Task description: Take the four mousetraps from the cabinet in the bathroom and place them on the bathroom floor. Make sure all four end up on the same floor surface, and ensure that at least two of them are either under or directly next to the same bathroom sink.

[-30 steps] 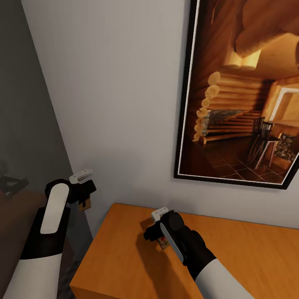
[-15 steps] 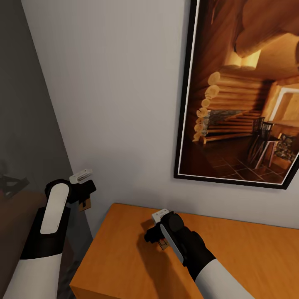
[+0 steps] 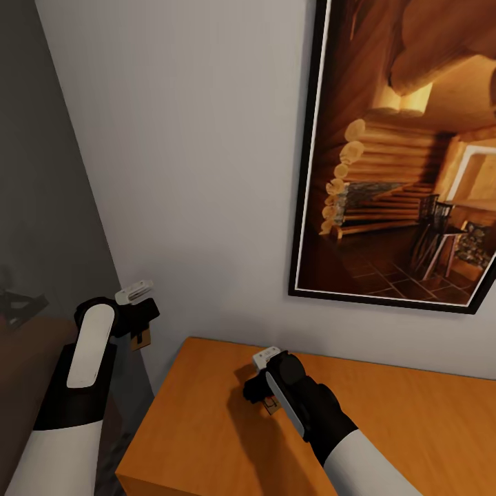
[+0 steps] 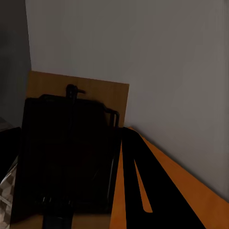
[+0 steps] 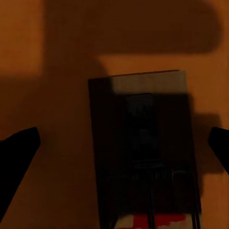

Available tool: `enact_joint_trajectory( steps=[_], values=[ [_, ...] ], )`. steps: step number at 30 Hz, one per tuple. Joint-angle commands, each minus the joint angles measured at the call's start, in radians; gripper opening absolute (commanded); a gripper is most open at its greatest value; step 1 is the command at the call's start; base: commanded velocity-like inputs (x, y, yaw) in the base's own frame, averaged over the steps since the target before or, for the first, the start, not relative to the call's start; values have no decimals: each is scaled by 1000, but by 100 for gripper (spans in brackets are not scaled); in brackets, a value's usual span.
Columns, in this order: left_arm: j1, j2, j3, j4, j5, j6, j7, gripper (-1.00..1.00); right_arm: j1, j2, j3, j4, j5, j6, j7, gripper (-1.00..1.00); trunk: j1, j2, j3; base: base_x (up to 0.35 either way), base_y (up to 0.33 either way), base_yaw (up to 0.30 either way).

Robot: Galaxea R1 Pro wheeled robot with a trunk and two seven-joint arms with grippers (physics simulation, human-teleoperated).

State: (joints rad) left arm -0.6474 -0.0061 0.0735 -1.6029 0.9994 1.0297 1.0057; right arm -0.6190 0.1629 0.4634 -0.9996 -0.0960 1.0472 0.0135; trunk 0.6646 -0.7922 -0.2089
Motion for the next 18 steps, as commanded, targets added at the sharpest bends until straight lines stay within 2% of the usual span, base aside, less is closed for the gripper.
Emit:
enact_joint_trajectory(
  steps=[1, 18],
  values=[
    [0, 0, 0, 0, -2, 3, -4, -100, 1, 0, 0, 1, -15, 0, 0, -100, 0, 0, 0, 0, 0, 0],
    [0, 0, 0, 0, -2, 3, -4, -100, 1, 0, 0, 1, -16, 0, 0, -100, 0, 0, 0, 0, 0, 0]
  ],
)
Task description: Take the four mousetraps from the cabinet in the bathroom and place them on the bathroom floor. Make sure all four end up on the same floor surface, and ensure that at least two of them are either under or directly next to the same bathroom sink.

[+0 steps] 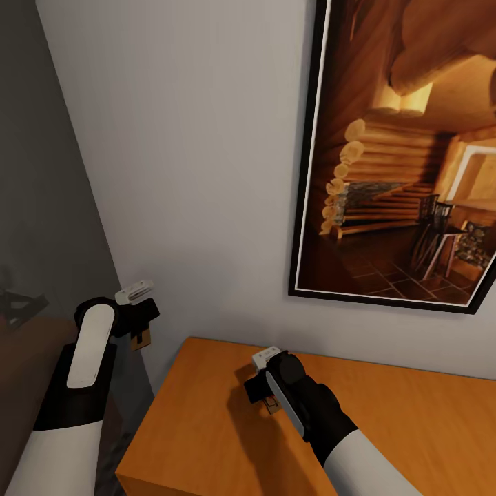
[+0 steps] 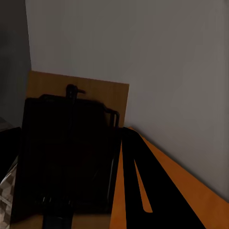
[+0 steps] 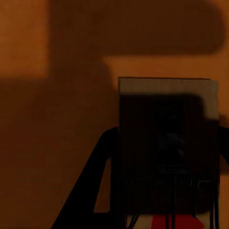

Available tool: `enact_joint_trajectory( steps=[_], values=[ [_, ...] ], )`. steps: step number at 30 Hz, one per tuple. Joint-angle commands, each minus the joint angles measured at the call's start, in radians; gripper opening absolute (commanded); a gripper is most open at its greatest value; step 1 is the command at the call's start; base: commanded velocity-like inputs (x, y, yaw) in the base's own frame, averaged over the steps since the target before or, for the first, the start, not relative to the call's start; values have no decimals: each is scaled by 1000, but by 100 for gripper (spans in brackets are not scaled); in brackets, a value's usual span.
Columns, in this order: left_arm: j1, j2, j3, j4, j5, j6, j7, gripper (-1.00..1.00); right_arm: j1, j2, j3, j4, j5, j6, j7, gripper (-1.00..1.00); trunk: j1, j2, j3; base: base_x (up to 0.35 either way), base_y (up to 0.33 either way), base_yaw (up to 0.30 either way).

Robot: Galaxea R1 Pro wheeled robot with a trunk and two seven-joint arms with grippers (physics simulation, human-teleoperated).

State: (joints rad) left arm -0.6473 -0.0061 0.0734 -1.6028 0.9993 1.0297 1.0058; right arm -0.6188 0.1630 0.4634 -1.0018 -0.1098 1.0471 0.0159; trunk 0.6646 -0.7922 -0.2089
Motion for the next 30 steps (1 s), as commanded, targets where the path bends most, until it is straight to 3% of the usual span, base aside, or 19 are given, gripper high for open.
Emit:
enact_joint_trajectory(
  steps=[1, 17, 25, 30],
  values=[
    [0, 0, 0, 0, -2, 3, -4, -100, 1, 0, 0, 3, -2, 0, -2, -100, 0, 0, 0, 0, 0, 0],
    [0, 0, 1, 0, -2, 3, -4, -100, 1, 0, 0, 3, -4, 0, -2, -100, 0, 0, 0, 0, 0, 0],
    [0, 0, 2, 0, -2, 4, -4, -100, 1, -1, 0, 3, -4, 0, -2, -100, -31, 56, 25, 0, 0, 0],
    [0, 0, 2, 0, -2, 4, -4, -100, 1, -1, 0, 3, -4, 0, -2, -100, -31, 56, 25, 0, 0, 0]
  ],
)
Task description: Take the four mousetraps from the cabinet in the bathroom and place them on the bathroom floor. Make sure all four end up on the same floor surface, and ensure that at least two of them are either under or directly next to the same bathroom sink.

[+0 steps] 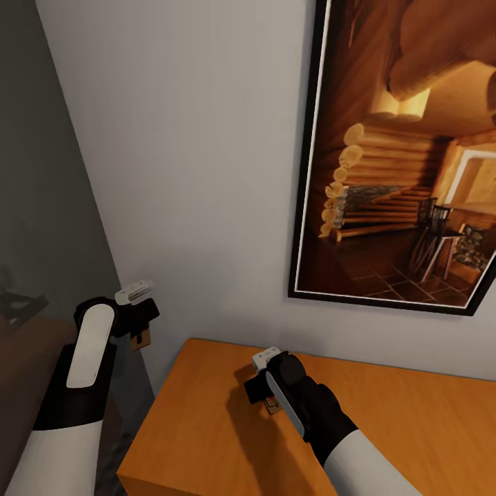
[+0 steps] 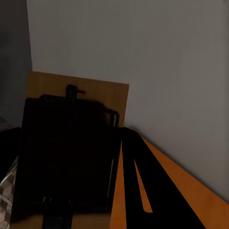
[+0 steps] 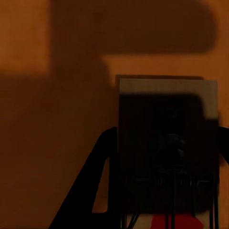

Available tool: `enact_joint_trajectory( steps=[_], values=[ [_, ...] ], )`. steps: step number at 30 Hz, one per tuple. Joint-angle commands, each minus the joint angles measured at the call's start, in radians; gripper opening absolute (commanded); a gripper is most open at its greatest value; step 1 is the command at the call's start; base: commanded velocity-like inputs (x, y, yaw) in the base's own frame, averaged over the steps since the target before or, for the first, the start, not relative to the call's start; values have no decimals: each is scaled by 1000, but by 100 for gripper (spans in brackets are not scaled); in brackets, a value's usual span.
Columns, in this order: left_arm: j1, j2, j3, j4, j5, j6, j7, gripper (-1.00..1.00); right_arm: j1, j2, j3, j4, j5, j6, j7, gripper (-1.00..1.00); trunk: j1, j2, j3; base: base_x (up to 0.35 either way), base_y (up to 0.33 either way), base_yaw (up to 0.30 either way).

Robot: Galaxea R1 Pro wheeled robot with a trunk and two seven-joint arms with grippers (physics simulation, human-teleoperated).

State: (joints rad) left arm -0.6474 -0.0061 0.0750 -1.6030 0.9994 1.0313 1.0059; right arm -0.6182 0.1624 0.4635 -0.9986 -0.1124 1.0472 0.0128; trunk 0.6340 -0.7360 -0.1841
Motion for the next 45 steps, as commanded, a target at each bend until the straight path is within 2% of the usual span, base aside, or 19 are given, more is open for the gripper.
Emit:
enact_joint_trajectory(
  steps=[1, 6, 20, 35, 45],
  values=[
    [0, 0, 0, 0, -2, 3, -4, -100, 0, 0, 0, 0, -1, 0, 1, -100, 0, 0, 0, 0, 0, 0],
    [0, 0, 0, 0, -2, 3, -4, -100, 0, 0, 0, 0, -1, 0, 1, -100, 0, 0, 0, 0, 0, 0],
    [0, 8, 0, -1, 0, 3, -5, -100, -1, 2, 7, -16, -1, 0, 1, -100, -50, 91, 41, 0, 0, 0],
    [2, 13, -4, -6, 1, 2, 3, -100, 0, -4, 3, -232, 2, 0, 0, -100, -50, 91, 41, -11, 0, 0],
    [3, 12, -12, -6, 1, 1, 16, -100, 24, -11, 1, -407, 2, 0, 0, -100, -50, 91, 41, -258, 0, 0]
  ],
)
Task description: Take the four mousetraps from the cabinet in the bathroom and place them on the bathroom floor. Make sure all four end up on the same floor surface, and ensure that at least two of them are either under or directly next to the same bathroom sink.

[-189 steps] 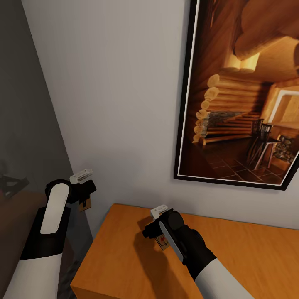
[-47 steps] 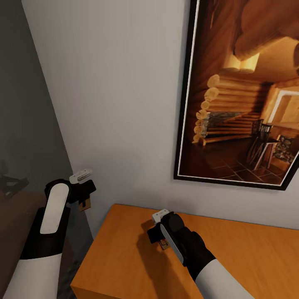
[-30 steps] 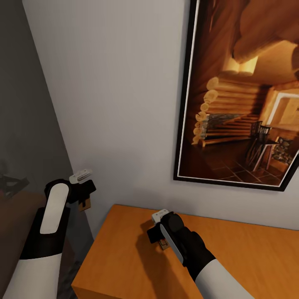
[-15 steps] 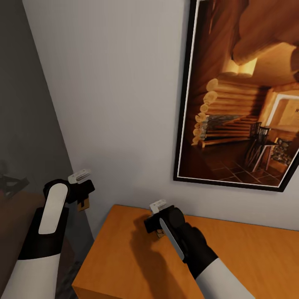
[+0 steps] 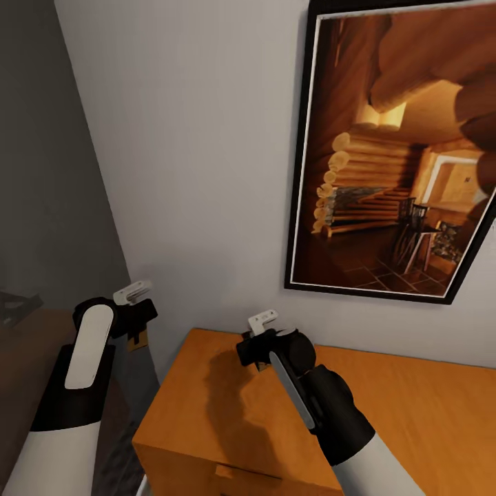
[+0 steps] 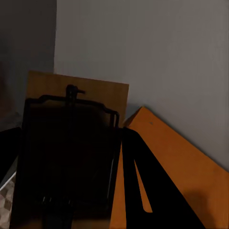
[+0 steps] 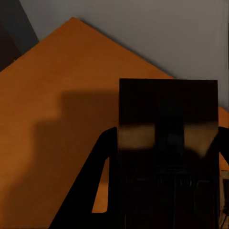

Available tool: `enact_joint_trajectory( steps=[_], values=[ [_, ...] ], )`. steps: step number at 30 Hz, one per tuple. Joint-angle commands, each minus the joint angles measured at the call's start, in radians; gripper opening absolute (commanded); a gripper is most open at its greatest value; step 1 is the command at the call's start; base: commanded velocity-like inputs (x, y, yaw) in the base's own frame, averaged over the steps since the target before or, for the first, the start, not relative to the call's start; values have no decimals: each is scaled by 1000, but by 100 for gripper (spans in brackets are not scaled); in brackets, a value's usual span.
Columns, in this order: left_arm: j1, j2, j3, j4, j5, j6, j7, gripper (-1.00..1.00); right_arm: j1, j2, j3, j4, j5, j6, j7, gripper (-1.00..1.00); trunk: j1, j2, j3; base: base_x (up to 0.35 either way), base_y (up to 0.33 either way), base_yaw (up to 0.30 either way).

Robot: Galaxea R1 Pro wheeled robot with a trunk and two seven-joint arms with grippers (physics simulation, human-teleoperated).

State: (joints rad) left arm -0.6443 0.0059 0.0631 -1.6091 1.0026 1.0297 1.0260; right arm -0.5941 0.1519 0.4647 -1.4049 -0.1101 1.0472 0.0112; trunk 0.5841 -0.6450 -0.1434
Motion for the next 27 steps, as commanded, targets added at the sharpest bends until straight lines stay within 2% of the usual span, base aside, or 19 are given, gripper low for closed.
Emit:
enact_joint_trajectory(
  steps=[1, 5, 15, 16, 17, 18, 20, 24, 27],
  values=[
    [0, 0, 0, 0, -2, 3, -4, -100, 6, 0, 0, -14, -1, 0, 1, -100, 0, 0, 0, -328, 0, 0],
    [4, -6, -3, 0, -2, 3, -2, -100, 50, -1, 2, -98, 4, 0, 1, -100, 0, 0, 0, -333, 0, 0],
    [6, -13, -10, 0, -1, 3, -3, -100, 62, -3, 1, -118, 8, 0, 1, -100, 0, 0, 0, -332, -100, 0],
    [8, -14, -45, -1, -3, 1, -2, -100, 62, -19, 0, -130, 5, 0, 2, -100, 0, 0, 0, -325, -164, 0],
    [10, -16, -82, -1, -5, -2, 5, -100, 62, -51, 0, -164, 3, 0, 2, -100, 0, 0, 0, -325, -165, 0],
    [10, -17, -92, -1, -6, -5, 9, -100, 62, -63, 0, -175, 2, 0, 3, -100, 0, 0, 0, -325, -165, 0],
    [11, -20, -128, -1, -6, -31, 23, -100, 64, -105, -1, -198, 1, 0, 4, -100, 0, 0, 0, -324, -166, 0],
    [16, -20, -157, -2, -6, -78, 21, -100, 66, -127, -6, -208, 0, 0, 4, -100, 0, 0, 0, -324, -160, 0],
    [63, -16, -186, -2, -6, -119, -8, -100, 68, -135, -24, -212, 0, 0, 7, -100, 0, 0, 0, -243, -79, 0]
  ],
)
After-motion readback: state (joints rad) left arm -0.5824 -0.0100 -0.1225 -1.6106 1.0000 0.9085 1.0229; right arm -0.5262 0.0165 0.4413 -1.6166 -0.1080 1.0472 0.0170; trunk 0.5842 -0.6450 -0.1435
